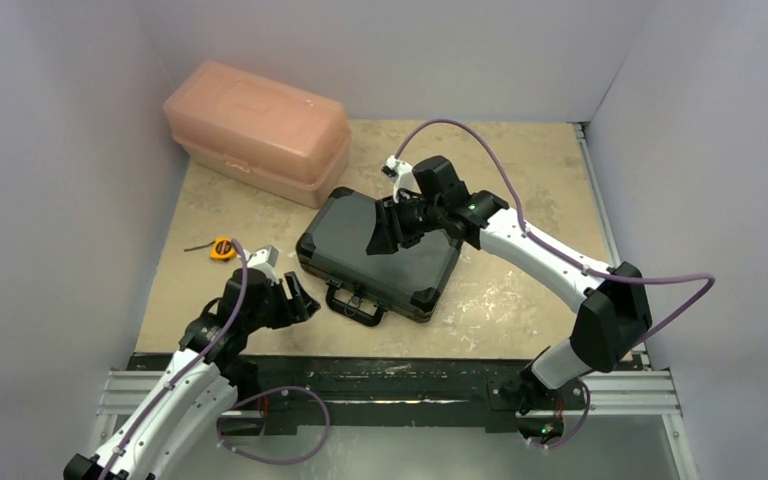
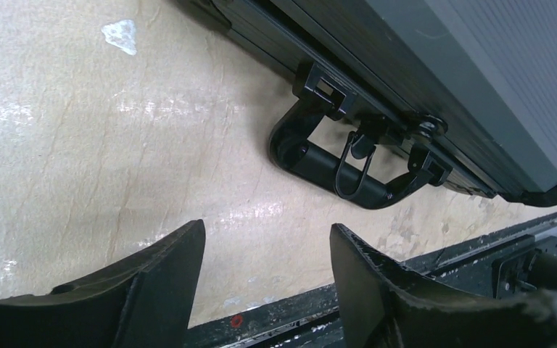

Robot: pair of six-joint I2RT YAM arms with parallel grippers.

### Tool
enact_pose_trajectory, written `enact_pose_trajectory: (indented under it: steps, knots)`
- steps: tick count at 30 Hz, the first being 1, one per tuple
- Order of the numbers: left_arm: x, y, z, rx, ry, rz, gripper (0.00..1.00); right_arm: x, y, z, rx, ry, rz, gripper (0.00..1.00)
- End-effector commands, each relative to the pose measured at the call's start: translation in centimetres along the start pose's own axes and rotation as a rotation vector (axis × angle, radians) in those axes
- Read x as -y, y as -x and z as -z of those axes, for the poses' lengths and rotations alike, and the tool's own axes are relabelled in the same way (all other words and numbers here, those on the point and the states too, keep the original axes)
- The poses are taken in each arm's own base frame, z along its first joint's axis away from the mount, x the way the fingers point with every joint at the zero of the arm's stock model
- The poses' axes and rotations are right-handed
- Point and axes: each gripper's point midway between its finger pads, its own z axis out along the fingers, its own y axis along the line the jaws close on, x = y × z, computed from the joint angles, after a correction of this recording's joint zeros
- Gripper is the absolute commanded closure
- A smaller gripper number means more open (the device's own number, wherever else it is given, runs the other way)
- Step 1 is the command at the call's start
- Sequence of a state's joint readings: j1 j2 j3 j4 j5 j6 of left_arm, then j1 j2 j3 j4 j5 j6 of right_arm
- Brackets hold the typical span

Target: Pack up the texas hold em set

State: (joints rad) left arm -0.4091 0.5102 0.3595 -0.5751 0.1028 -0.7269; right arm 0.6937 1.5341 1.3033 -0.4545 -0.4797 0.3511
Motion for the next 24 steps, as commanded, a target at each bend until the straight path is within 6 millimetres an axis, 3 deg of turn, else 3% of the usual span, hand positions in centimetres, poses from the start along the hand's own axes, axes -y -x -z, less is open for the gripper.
enact_pose_trajectory:
  steps: [1, 11, 19, 24]
  knots:
    - [1.5, 0.0, -0.3, -0.002, -0.081, 0.008, 0.40, 0.3, 0.3, -0.4, 0.032, -0.013, 0.019, 0.52]
    - [2.0, -0.9, -1.8, -0.049, -0.131, -0.004, 0.61, 1.0, -1.5, -2.4, -0.008, 0.000, 0.009, 0.56]
    - [2.4, -1.2, -2.8, -0.068, -0.161, -0.008, 0.66, 0.4, -2.3, -4.4, -0.035, 0.026, 0.020, 0.57]
    - [2.7, -1.6, -3.1, -0.097, -0.183, -0.032, 0.68, 1.5, -4.0, -5.8, -0.051, 0.027, 0.002, 0.59]
